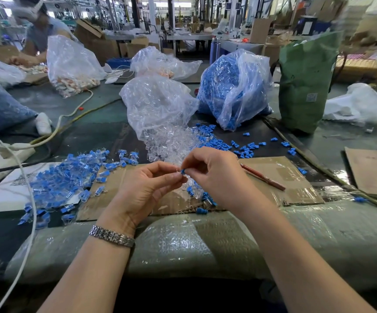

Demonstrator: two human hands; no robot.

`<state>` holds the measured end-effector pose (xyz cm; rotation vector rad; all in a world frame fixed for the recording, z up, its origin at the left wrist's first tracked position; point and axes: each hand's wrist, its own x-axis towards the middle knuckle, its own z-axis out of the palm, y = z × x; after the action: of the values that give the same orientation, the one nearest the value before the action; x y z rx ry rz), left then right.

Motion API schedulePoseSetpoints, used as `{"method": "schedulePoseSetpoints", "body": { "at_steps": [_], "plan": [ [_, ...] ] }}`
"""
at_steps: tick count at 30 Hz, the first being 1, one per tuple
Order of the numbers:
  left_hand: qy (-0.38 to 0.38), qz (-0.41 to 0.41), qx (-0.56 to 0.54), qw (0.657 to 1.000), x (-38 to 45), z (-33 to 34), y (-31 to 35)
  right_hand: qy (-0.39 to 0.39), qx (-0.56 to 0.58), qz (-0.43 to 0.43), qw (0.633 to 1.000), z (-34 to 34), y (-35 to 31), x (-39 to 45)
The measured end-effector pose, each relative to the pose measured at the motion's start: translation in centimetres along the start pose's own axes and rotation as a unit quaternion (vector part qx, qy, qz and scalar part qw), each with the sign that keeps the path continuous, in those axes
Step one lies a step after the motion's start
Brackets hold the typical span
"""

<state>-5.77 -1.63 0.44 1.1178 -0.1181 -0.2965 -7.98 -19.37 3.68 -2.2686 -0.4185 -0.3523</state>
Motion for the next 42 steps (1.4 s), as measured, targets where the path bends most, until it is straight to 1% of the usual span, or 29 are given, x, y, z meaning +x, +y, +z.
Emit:
{"method": "schedulePoseSetpoints", "body": {
  "at_steps": [2, 4, 6, 7, 8, 9, 10, 11, 12, 13, 14, 15, 20, 21, 23, 25, 26, 28, 30, 31, 33, 35, 39, 42],
  "plan": [
    [-0.004, 0.0, 0.0, 1.0, 0.0, -0.1, 0.0, -0.002, -0.013, -0.014, 1.0, 0.1, -0.1, 0.1],
    [-0.007, 0.0, 0.0, 1.0, 0.0, -0.3, 0.0, -0.014, 0.001, -0.009, 1.0, -0.1, 0.0, 0.1],
    [-0.007, 0.001, -0.006, 1.0, 0.1, -0.5, 0.0, -0.018, 0.041, 0.029, 0.999, -0.6, 0.6, 0.2],
    [-0.006, 0.002, -0.009, 1.0, 0.1, -0.6, -0.1, -0.002, 0.044, 0.055, 0.998, -0.9, 1.1, 0.4],
    [-0.006, 0.003, -0.012, 1.0, 0.1, -0.6, -0.1, 0.021, 0.017, 0.088, 0.996, -1.3, 1.8, 0.6],
    [-0.009, 0.003, -0.014, 1.0, 0.2, -0.6, -0.1, 0.039, -0.044, 0.134, 0.989, -1.8, 2.6, 0.9],
    [-0.013, 0.002, -0.016, 1.0, 0.2, -0.6, -0.2, 0.038, -0.133, 0.187, 0.972, -2.3, 3.6, 1.1],
    [-0.017, 0.002, -0.017, 1.0, 0.2, -0.7, -0.2, 0.018, -0.224, 0.242, 0.944, -2.8, 4.6, 1.2],
    [-0.02, 0.002, -0.017, 1.0, 0.3, -0.7, -0.2, -0.011, -0.287, 0.289, 0.913, -3.2, 5.3, 1.3],
    [-0.023, 0.001, -0.017, 1.0, 0.3, -0.8, -0.2, -0.041, -0.317, 0.322, 0.891, -3.5, 5.8, 1.4],
    [-0.024, -0.001, -0.017, 1.0, 0.3, -0.8, -0.2, -0.066, -0.32, 0.336, 0.883, -3.6, 6.1, 1.4],
    [-0.026, -0.003, -0.018, 1.0, 0.3, -0.8, -0.2, -0.081, -0.313, 0.337, 0.884, -3.6, 6.2, 1.5],
    [-0.017, -0.002, -0.029, 0.999, 0.5, -0.9, -0.2, -0.084, -0.352, 0.285, 0.888, -3.4, 5.6, 1.9],
    [-0.008, 0.001, -0.036, 0.999, 0.5, -0.9, -0.2, -0.082, -0.333, 0.289, 0.894, -3.5, 5.5, 2.1],
    [0.015, 0.007, -0.058, 0.998, 0.7, -1.0, -0.2, -0.065, -0.255, 0.311, 0.913, -3.8, 4.8, 2.5],
    [0.028, 0.013, -0.083, 0.996, 0.8, -1.3, -0.2, -0.046, -0.181, 0.302, 0.935, -4.2, 3.9, 2.7],
    [0.031, 0.016, -0.094, 0.995, 0.9, -1.4, -0.2, -0.054, -0.143, 0.291, 0.945, -4.4, 3.4, 2.7],
    [0.04, 0.025, -0.101, 0.994, 1.0, -1.6, -0.2, -0.111, -0.029, 0.281, 0.953, -4.4, 2.0, 2.6],
    [0.045, 0.039, -0.085, 0.995, 1.1, -1.7, -0.2, -0.194, 0.092, 0.287, 0.934, -3.9, 0.5, 2.2],
    [0.043, 0.046, -0.078, 0.995, 1.1, -1.6, -0.2, -0.227, 0.121, 0.284, 0.924, -3.6, -0.2, 2.0],
    [0.04, 0.055, -0.067, 0.995, 1.1, -1.6, -0.2, -0.262, 0.137, 0.275, 0.915, -2.8, -1.3, 1.6],
    [0.042, 0.06, -0.056, 0.996, 1.1, -1.5, -0.2, -0.275, 0.13, 0.265, 0.915, -2.3, -1.8, 1.5],
    [0.039, 0.066, -0.041, 0.996, 1.2, -1.5, -0.3, -0.284, 0.122, 0.251, 0.917, -2.0, -1.7, 1.6],
    [0.034, 0.074, -0.008, 0.997, 1.2, -1.6, -0.4, -0.284, 0.122, 0.247, 0.919, -1.7, -1.5, 1.6]
  ]
}}
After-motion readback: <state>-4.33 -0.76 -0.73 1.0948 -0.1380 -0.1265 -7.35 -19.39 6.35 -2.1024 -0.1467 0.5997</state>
